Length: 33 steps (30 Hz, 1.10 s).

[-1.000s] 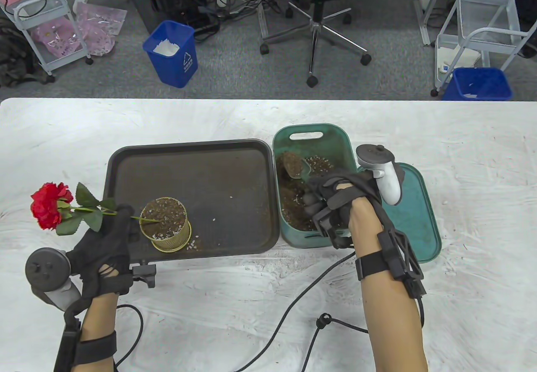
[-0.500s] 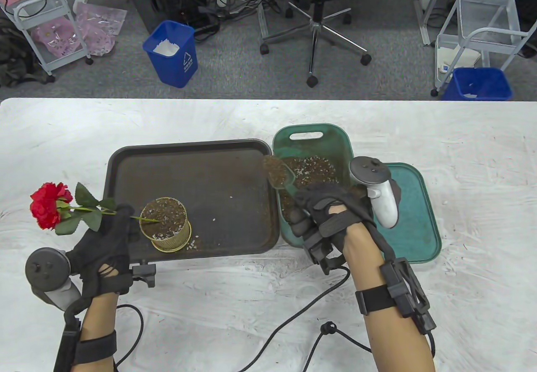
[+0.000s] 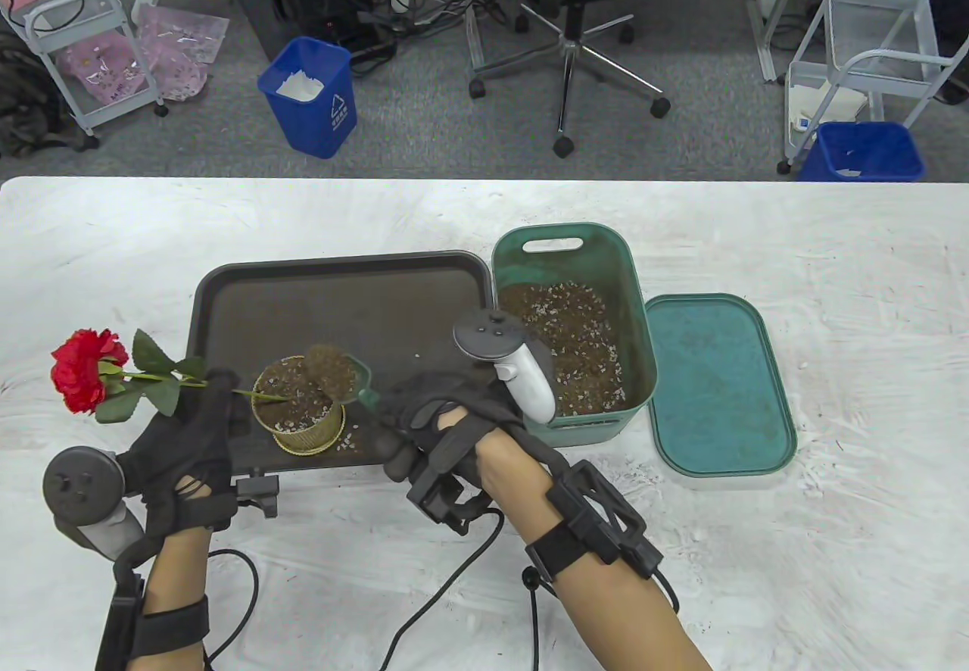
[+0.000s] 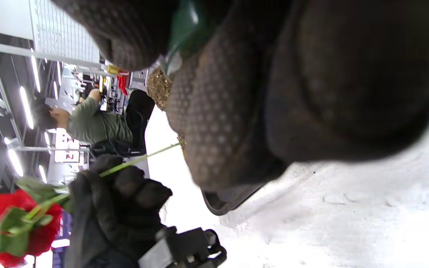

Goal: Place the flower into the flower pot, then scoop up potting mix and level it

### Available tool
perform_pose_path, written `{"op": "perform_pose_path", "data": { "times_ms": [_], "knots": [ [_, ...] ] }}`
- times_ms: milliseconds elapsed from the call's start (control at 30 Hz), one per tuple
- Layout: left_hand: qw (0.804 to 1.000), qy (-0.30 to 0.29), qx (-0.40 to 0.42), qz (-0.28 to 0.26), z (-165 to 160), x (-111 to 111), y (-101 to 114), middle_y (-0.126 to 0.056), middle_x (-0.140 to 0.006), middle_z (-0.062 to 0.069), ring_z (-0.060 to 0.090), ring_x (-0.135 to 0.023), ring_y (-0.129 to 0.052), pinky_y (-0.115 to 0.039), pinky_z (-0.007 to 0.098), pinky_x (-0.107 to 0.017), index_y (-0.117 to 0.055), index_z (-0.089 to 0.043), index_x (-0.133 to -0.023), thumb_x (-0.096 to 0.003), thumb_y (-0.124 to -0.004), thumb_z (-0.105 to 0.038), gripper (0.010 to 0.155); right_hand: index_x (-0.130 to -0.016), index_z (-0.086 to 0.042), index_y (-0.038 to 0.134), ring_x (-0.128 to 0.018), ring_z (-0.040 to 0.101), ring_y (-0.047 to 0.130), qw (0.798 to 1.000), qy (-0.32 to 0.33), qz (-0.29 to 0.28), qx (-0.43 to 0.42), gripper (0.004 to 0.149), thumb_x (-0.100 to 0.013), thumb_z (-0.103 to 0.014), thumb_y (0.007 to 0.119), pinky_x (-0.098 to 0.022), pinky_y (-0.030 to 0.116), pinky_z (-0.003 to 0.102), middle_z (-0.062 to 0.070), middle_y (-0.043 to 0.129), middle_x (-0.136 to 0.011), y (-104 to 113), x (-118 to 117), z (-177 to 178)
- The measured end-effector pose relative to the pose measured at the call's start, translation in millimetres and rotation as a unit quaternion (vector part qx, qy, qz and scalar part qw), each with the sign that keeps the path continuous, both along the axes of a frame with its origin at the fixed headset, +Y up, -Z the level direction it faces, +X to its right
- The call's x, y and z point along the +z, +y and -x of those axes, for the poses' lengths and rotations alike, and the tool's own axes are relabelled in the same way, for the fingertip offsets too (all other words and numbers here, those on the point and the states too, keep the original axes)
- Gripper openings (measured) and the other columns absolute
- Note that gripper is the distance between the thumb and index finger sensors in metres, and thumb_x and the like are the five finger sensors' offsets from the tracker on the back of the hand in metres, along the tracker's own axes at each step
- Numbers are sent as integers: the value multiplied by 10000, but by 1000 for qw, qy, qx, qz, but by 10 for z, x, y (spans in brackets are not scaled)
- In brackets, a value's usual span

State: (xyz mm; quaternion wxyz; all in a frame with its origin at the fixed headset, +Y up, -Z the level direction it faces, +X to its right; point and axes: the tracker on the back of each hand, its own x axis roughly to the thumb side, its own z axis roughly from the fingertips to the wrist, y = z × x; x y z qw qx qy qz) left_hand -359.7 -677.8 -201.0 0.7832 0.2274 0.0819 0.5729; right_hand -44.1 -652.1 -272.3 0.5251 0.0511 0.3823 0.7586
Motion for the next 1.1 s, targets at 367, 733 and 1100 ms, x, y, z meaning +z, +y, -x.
{"op": "perform_pose_path", "data": {
  "times_ms": [367,733,1100],
  "knots": [
    [1000,-1,2,1,8,-5,9,-1050,-514,18,239,-270,-1075,-910,415,-330,-962,-162,-715,-399,-848,-476,460,-827,22,726,-226,275,1104,986,34,-111,117,548,-408,-330,759,-89,980,394,139,1007,-531,67,56,361],
    [1000,-1,3,1,9,-5,15,-1050,-514,21,238,-270,-1076,-910,414,-331,-962,-161,-714,-399,-848,-476,460,-822,14,741,-221,279,1104,944,58,-236,223,547,-406,-337,784,-84,977,399,140,1014,-524,261,193,615],
    [1000,-1,4,1,8,-3,15,-1049,-514,18,238,-271,-1075,-910,414,-330,-963,-161,-715,-398,-848,-477,462,-823,4,748,-226,283,1105,909,66,-306,276,545,-402,-339,792,-89,977,405,139,1016,-527,328,290,730]
  ]
}}
